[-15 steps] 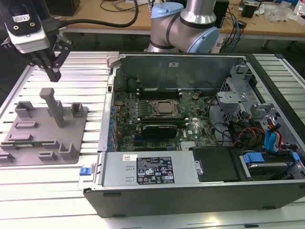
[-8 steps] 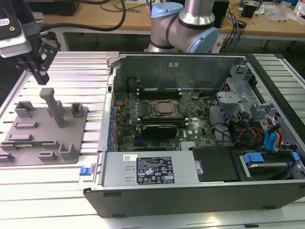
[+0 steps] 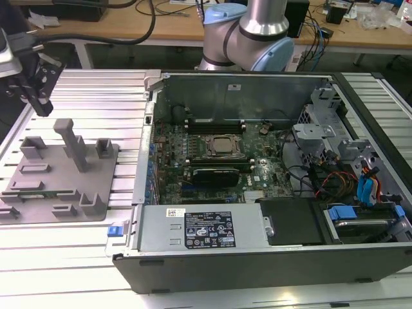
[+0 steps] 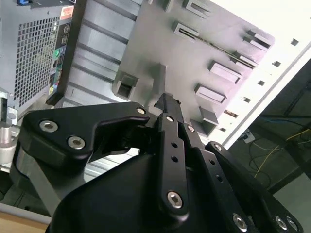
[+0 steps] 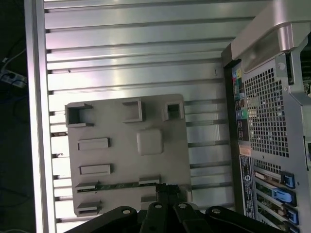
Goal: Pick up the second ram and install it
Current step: 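Reach for the second ram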
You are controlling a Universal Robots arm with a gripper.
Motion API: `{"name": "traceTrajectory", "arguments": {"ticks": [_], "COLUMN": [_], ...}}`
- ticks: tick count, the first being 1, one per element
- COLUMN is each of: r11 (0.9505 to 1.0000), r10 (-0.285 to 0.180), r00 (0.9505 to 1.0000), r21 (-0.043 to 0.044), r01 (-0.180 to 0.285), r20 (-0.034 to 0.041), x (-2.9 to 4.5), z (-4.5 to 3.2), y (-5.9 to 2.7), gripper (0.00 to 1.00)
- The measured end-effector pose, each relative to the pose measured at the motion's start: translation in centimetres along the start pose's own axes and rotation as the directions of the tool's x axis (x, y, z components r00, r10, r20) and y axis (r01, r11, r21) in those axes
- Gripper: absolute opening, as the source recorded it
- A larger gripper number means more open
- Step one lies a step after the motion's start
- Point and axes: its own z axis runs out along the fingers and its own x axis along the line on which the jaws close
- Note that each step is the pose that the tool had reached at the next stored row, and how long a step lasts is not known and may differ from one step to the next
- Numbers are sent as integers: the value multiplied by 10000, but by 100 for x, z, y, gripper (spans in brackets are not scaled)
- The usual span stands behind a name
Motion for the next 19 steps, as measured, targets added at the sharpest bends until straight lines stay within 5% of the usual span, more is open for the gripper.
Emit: {"name": "traceTrajectory", "arguments": {"ticks": [5, 19], "r11": [10000, 10000], "r10": [-3, 0], "r00": [10000, 10000], "r21": [0, 0], "r01": [3, 0], "r20": [0, -1], "x": [161, 278], "z": [23, 189], "y": [-35, -148], "gripper": [8, 8]}}
